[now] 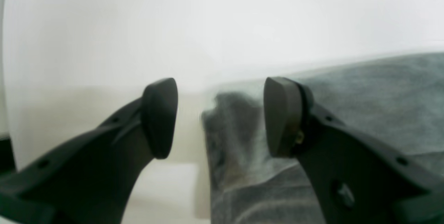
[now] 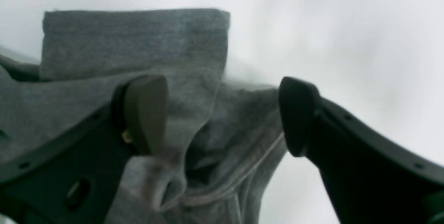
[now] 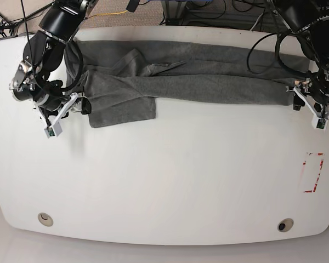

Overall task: Fold the T-shirt properly
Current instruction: 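Drag the folded shirt with both grippers toward the robot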

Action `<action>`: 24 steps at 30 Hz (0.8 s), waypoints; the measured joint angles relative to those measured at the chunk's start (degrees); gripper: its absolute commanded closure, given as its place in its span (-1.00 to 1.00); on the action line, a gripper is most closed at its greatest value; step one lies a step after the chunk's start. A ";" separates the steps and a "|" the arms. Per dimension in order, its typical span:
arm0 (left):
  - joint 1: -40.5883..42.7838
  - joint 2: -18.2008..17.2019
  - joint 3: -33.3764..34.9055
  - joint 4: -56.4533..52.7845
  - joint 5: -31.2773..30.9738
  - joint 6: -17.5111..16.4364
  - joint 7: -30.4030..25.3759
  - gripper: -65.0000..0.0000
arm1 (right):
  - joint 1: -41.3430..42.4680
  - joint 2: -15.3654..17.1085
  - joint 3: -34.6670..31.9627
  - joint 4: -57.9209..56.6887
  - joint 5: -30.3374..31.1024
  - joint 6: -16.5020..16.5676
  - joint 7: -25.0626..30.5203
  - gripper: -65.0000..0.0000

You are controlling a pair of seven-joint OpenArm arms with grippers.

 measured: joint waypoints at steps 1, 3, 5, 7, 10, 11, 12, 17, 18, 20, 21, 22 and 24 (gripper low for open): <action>-0.11 -0.15 -0.66 -0.83 0.22 0.00 0.00 -0.13 | 0.59 0.00 -0.02 -1.42 -0.28 -0.02 -0.13 -0.47; 0.42 -0.42 -1.22 -2.19 1.25 0.13 0.42 -0.13 | 1.55 0.04 -0.61 -4.02 -0.55 -0.04 0.02 -0.47; 0.83 -0.46 -1.22 -2.47 1.03 0.13 0.37 -0.13 | 1.66 0.24 -3.08 -4.90 -0.55 -0.04 0.76 -0.47; 0.70 -0.42 -1.07 -2.95 1.03 0.13 0.35 -0.13 | 1.66 0.00 -5.92 -5.84 -0.31 -0.02 2.84 -0.47; 0.55 -0.20 -0.83 -3.02 0.37 0.13 0.15 -0.13 | 1.79 -0.13 -8.94 -7.76 0.13 0.00 5.88 -0.46; 0.52 -0.15 -0.83 -3.02 0.39 0.13 0.15 -0.13 | 1.92 -0.15 -9.53 -8.48 0.00 0.00 6.36 -0.46; 0.55 -0.17 -0.85 -3.02 0.44 0.13 0.17 -0.13 | 2.16 0.02 -10.10 -9.42 -0.17 -0.02 7.15 -0.47; 0.50 -0.17 -0.83 -3.93 0.61 0.13 0.13 -0.13 | 3.43 0.83 -11.96 -15.45 0.00 -0.02 12.68 -0.46; 0.44 -0.31 -0.83 -4.57 0.55 0.13 0.09 -0.13 | 3.58 1.29 -12.46 -16.17 -0.17 0.00 13.14 -0.46; 0.59 -0.48 -0.90 -6.21 0.79 0.15 0.09 -0.13 | 3.91 3.04 -14.29 -17.66 -0.35 -0.02 15.10 -0.46; 0.85 -0.50 -0.94 -6.97 0.61 0.15 0.02 -0.13 | 4.04 3.34 -14.73 -17.73 -0.57 -0.02 15.34 -0.46; 1.09 -0.59 -0.90 -7.56 0.59 0.15 -0.07 -0.13 | 4.11 3.63 -15.06 -17.75 -0.52 -0.04 15.78 -0.46; 1.57 -0.96 -0.68 -8.48 0.61 0.13 -0.02 -0.13 | 4.37 3.65 -15.15 -17.73 -0.35 -0.02 15.89 -0.46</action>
